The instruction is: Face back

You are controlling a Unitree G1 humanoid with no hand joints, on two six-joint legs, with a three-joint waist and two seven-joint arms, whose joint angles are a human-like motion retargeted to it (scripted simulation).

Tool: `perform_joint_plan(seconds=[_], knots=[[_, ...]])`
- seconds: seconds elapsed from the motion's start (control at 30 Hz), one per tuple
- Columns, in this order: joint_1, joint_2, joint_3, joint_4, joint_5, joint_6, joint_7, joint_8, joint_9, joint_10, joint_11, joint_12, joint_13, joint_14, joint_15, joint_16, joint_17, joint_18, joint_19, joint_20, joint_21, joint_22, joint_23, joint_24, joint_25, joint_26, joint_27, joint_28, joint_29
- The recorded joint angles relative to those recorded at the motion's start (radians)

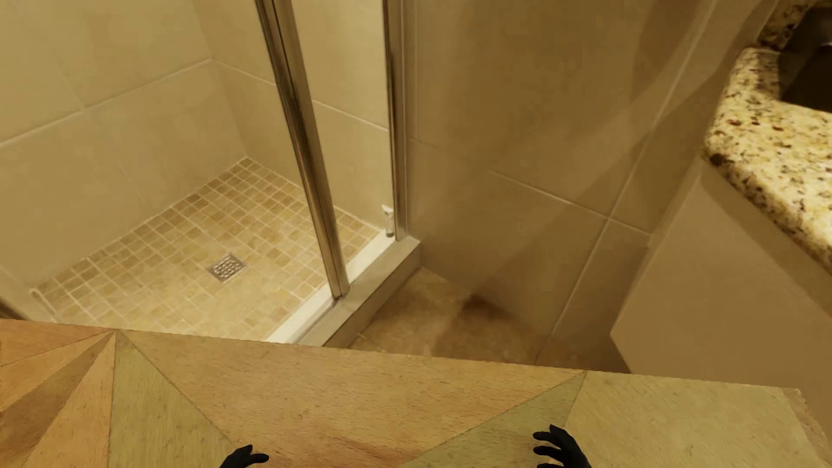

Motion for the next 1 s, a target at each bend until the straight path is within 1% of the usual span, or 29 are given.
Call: perform_joint_plan(seconds=[0.03,0.07,0.1,0.13,0.17,0.2,0.23,0.27,0.3,0.33,0.37,0.4,0.43,0.47,0.5,0.53,0.57,0.6,0.63,0.67,0.7,0.77,0.8,0.83,0.87,0.9,0.93,0.97,1.0], knots=[[-0.013,0.029,0.03,-0.027,0.003,0.007,-0.044,-0.004,-0.011,0.035,-0.084,-0.046,0.043,-0.03,-0.102,-0.028,0.007,0.044,-0.048,-0.026,0.054,-0.008,0.074,0.002,-0.008,0.058,0.003,0.012,0.001],[-0.029,0.066,0.056,-0.023,0.0,0.037,-0.064,-0.03,-0.009,0.086,-0.126,-0.056,0.042,-0.061,-0.077,-0.051,0.017,0.037,0.06,-0.029,0.048,0.006,0.111,0.005,-0.031,0.086,0.028,0.034,0.012],[-0.053,0.071,0.062,-0.007,-0.008,0.06,-0.048,-0.063,0.011,0.133,-0.11,-0.049,-0.002,-0.086,-0.097,-0.04,0.016,0.038,0.065,-0.034,0.064,0.025,0.072,0.011,-0.059,0.1,0.063,0.063,0.019],[-0.065,0.062,0.081,0.002,-0.017,0.069,-0.032,-0.077,0.036,0.165,-0.069,-0.025,-0.051,-0.106,-0.113,-0.031,0.015,0.056,0.07,-0.014,0.091,0.032,0.041,0.019,-0.076,0.11,0.083,0.093,0.019],[-0.079,0.013,0.099,0.0,-0.024,0.075,-0.043,-0.09,0.055,0.19,0.027,-0.017,-0.077,-0.119,-0.079,-0.038,0.041,0.059,0.054,0.008,0.096,0.062,0.019,0.031,-0.08,0.121,0.083,0.128,0.01],[-0.074,-0.03,0.118,-0.019,-0.027,0.06,-0.067,-0.072,0.057,0.175,0.103,-0.005,-0.059,-0.114,-0.027,-0.03,0.046,0.06,-0.004,0.012,0.091,0.06,0.063,0.04,-0.071,0.13,0.056,0.16,0.009],[-0.057,-0.032,0.138,-0.032,-0.027,0.044,-0.092,-0.047,0.06,0.15,0.062,0.007,-0.041,-0.106,-0.036,-0.017,0.037,0.059,-0.081,0.007,0.061,0.054,0.108,0.044,-0.061,0.124,0.038,0.189,0.023],[-0.058,-0.006,0.147,-0.046,-0.047,0.036,-0.118,-0.025,0.059,0.148,-0.081,0.005,-0.033,-0.109,-0.07,-0.021,0.011,0.058,-0.008,-0.005,-0.007,0.057,0.105,0.045,-0.054,0.111,0.04,0.219,0.051],[-0.057,0.023,0.153,-0.029,-0.056,0.043,-0.104,-0.045,0.059,0.153,-0.118,0.012,-0.038,-0.121,-0.061,-0.052,-0.03,0.061,0.126,-0.018,0.019,0.019,0.104,0.041,-0.043,0.115,0.044,0.237,0.066],[-0.05,0.039,0.151,-0.015,-0.065,0.033,-0.073,-0.062,0.062,0.146,-0.122,0.006,-0.036,-0.121,-0.074,-0.049,-0.022,0.061,0.125,-0.016,0.033,0.021,0.065,0.032,-0.027,0.107,0.049,0.234,0.07],[-0.059,0.056,0.144,0.027,-0.072,0.032,-0.01,-0.095,0.063,0.153,-0.126,-0.011,-0.05,-0.13,-0.088,-0.037,0.004,0.044,0.123,0.005,0.05,0.02,0.039,0.02,-0.012,0.104,0.049,0.217,0.065],[-0.067,0.066,0.152,0.058,-0.072,0.043,0.018,-0.116,0.063,0.183,-0.111,-0.009,-0.069,-0.157,-0.107,-0.028,0.015,0.028,0.125,0.024,0.069,0.009,0.035,0.017,-0.001,0.098,0.038,0.193,0.058],[-0.067,0.053,0.146,0.062,-0.076,0.058,0.01,-0.125,0.068,0.21,-0.044,-0.012,-0.087,-0.178,-0.1,-0.034,0.023,0.041,0.129,0.038,0.091,0.048,0.031,0.022,0.002,0.081,0.023,0.173,0.048],[-0.057,-0.009,0.121,0.045,-0.085,0.057,-0.014,-0.108,0.072,0.207,0.1,-0.013,-0.088,-0.181,-0.018,-0.019,0.028,0.061,0.093,0.031,0.124,0.079,0.033,0.034,-0.002,0.078,0.004,0.158,0.037],[-0.045,-0.073,0.112,0.028,-0.059,0.039,-0.04,-0.06,0.057,0.18,0.194,-0.01,-0.064,-0.172,0.044,-0.002,0.032,0.062,-0.063,0.033,0.096,0.091,0.063,0.044,-0.01,0.066,-0.009,0.156,0.044],[-0.019,-0.104,0.098,0.017,-0.027,0.023,-0.067,-0.029,0.06,0.153,0.216,-0.017,-0.06,-0.166,0.023,0.014,0.031,0.059,-0.173,0.032,0.043,0.106,0.065,0.053,-0.024,0.051,-0.002,0.161,0.064],[-0.013,-0.137,0.077,0.012,-0.003,0.008,-0.084,-0.024,0.059,0.152,0.191,-0.017,-0.062,-0.173,-0.043,0.036,0.01,0.055,-0.169,0.004,0.009,0.087,0.003,0.062,-0.046,0.05,0.02,0.175,0.095],[-0.011,-0.128,0.075,-0.004,0.003,-0.007,-0.105,-0.015,0.055,0.169,0.09,-0.03,-0.055,-0.186,-0.091,0.005,-0.016,0.051,-0.134,-0.021,-0.003,0.056,0.028,0.068,-0.071,0.069,0.016,0.191,0.12],[-0.02,-0.078,0.081,-0.009,-0.027,-0.02,-0.1,-0.012,0.05,0.21,-0.046,-0.046,-0.039,-0.197,-0.036,-0.038,-0.043,0.037,0.055,-0.033,0.014,0.029,0.087,0.068,-0.083,0.088,0.004,0.202,0.135],[-0.025,-0.051,0.111,0.026,-0.031,-0.01,-0.052,-0.031,0.051,0.237,-0.061,-0.018,-0.044,-0.198,-0.048,-0.046,-0.058,0.02,0.116,-0.033,0.032,-0.004,0.091,0.056,-0.084,0.087,0.013,0.195,0.14],[-0.032,-0.036,0.119,0.032,-0.046,0.001,-0.045,-0.056,0.05,0.247,-0.067,0.0,-0.052,-0.187,-0.06,-0.051,-0.044,0.007,0.116,-0.006,0.031,0.011,0.064,0.04,-0.077,0.092,0.021,0.175,0.13],[-0.059,0.004,0.165,0.112,-0.063,0.058,0.004,-0.133,0.054,0.234,-0.083,0.012,-0.097,-0.218,-0.08,-0.039,-0.01,-0.052,0.118,0.02,0.052,0.003,0.06,0.019,-0.038,0.134,0.014,0.126,0.077],[-0.05,0.01,0.179,0.1,-0.072,0.065,0.002,-0.109,0.061,0.233,-0.062,0.028,-0.123,-0.225,-0.098,-0.018,0.006,-0.05,0.125,0.03,0.084,0.034,0.043,0.016,-0.007,0.128,0.004,0.106,0.047],[-0.039,0.009,0.182,0.081,-0.077,0.074,-0.016,-0.089,0.064,0.221,-0.033,0.034,-0.117,-0.222,-0.096,0.009,0.019,-0.004,0.135,0.02,0.089,0.056,0.021,0.009,0.017,0.129,-0.014,0.094,0.027],[-0.015,-0.001,0.17,0.065,-0.071,0.077,-0.033,-0.063,0.073,0.197,0.028,0.03,-0.11,-0.213,-0.073,0.015,0.015,0.032,0.054,0.034,0.093,0.075,0.028,-0.001,0.025,0.125,-0.031,0.095,0.019],[-0.01,-0.018,0.155,0.04,-0.063,0.061,-0.063,-0.026,0.061,0.171,0.053,0.022,-0.065,-0.201,-0.076,0.012,0.002,0.02,-0.089,0.04,0.061,0.062,0.036,-0.01,0.017,0.111,-0.04,0.114,0.027],[0.001,0.0,0.153,0.023,-0.068,0.047,-0.089,-0.011,0.056,0.151,-0.012,-0.002,-0.035,-0.193,-0.12,0.009,-0.024,0.025,-0.162,0.023,0.026,0.041,0.063,-0.013,0.007,0.093,-0.033,0.143,0.044],[-0.015,0.055,0.141,0.023,-0.103,0.04,-0.087,-0.026,0.054,0.186,-0.099,-0.02,-0.016,-0.176,-0.124,-0.01,-0.044,0.015,0.144,-0.002,0.023,0.008,0.08,-0.009,-0.001,0.073,-0.009,0.176,0.058],[-0.046,0.072,0.136,0.044,-0.107,0.046,-0.061,-0.051,0.047,0.235,-0.118,-0.022,-0.03,-0.156,-0.125,-0.048,-0.041,-0.004,0.175,-0.02,0.054,0.003,0.084,-0.005,-0.008,0.059,0.021,0.203,0.055]])
